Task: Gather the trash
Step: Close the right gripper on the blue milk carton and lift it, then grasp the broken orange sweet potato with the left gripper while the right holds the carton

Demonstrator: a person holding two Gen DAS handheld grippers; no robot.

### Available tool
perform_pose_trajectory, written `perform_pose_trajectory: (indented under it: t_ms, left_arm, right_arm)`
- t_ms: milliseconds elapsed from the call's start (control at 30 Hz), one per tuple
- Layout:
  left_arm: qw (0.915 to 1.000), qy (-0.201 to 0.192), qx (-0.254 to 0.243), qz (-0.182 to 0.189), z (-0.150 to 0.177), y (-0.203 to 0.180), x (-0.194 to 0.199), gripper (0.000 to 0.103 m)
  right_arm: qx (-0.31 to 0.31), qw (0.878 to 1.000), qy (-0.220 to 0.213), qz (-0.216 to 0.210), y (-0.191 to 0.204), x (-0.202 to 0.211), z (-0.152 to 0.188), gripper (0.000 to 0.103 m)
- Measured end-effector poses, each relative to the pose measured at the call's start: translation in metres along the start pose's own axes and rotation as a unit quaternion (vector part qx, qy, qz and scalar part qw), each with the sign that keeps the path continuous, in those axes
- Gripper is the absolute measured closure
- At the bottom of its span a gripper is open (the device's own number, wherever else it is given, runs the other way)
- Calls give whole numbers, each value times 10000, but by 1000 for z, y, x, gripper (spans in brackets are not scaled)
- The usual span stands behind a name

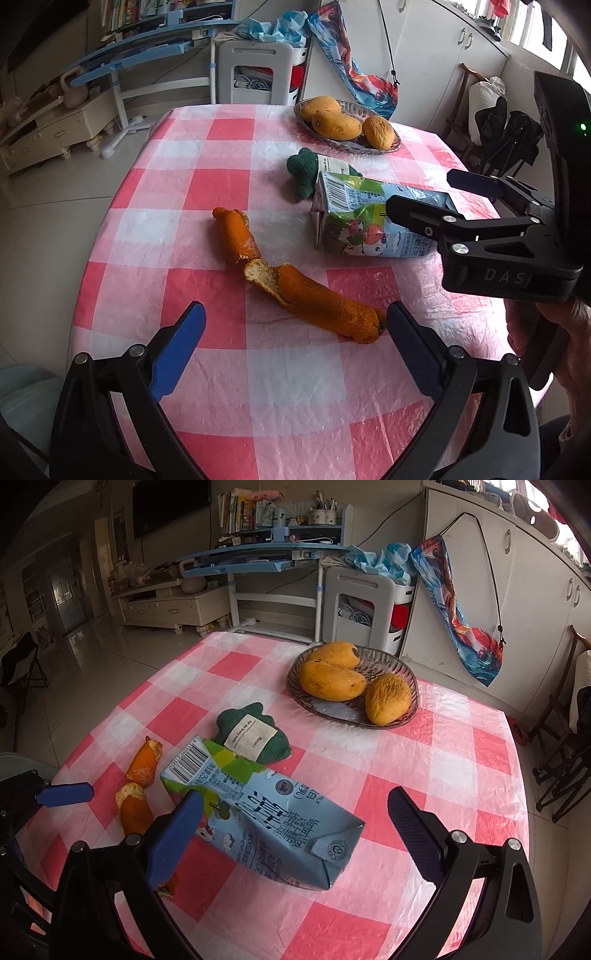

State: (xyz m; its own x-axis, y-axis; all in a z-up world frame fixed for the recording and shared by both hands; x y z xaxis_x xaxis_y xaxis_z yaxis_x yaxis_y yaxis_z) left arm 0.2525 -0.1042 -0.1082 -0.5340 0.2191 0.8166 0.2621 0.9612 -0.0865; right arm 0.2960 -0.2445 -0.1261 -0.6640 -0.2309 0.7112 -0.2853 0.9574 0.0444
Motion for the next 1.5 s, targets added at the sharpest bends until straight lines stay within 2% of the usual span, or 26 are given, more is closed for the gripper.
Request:
perform_pose_trajectory:
  t_ms: [300,333,367,467,533,733,1033,1100,1167,1267,1400,1500]
  left_arm:
    - [9997,112,-101,183,7,-3,0,8]
    - [9997,122,-83,194,8,-1,0,8]
    - [9997,130,-46,211,9,0,1,9]
    - [9995,141,127,244,11,9,4,14]
    - [9991,131,284,281,13,16,6,20]
    - [9953,85,838,484,21,38,15,29]
    - [9923,-99,1117,525,35,46,34,29]
    - [9913,-130,1193,537,34,48,34,29]
    - [9901,-118,1288,547,31,48,32,29]
    - [9892,-106,1336,593,25,42,26,29]
    - [9908,-141,1251,504,12,29,16,20]
    - [9915,-56,1218,452,5,22,5,20]
  right_arm:
    - [333,9986,337,-231,18,-6,6,8]
    - [371,9982,404,-240,20,-5,8,12]
    - [413,9976,496,-240,21,-5,11,22]
    - [521,9953,762,-301,22,-5,19,40]
    - [562,9943,822,-376,22,1,23,48]
    - [583,9937,913,-286,21,27,31,49]
    - [392,9903,1335,-34,6,52,63,49]
    - [297,9916,1259,-80,4,60,67,43]
    - [237,9932,1122,-181,4,64,67,32]
    - [247,9943,1025,-135,7,62,63,30]
    - [358,9950,924,-133,16,56,58,28]
    - [480,9942,954,-117,22,48,57,28]
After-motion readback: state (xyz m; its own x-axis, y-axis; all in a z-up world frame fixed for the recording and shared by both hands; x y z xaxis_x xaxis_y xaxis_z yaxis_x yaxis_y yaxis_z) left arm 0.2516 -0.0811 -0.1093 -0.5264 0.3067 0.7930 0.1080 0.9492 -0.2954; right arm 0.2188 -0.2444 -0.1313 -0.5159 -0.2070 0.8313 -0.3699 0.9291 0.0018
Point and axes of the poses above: each gripper's, at about its wrist camera, not at the fingertips, and x roughly against the way its jaws point, y to its left, z to its underside, the point moved 2 cm from there along -x, roughly the way its jaws point, and after that the axes turned 5 degrees about -x, right-handed, at the moved point
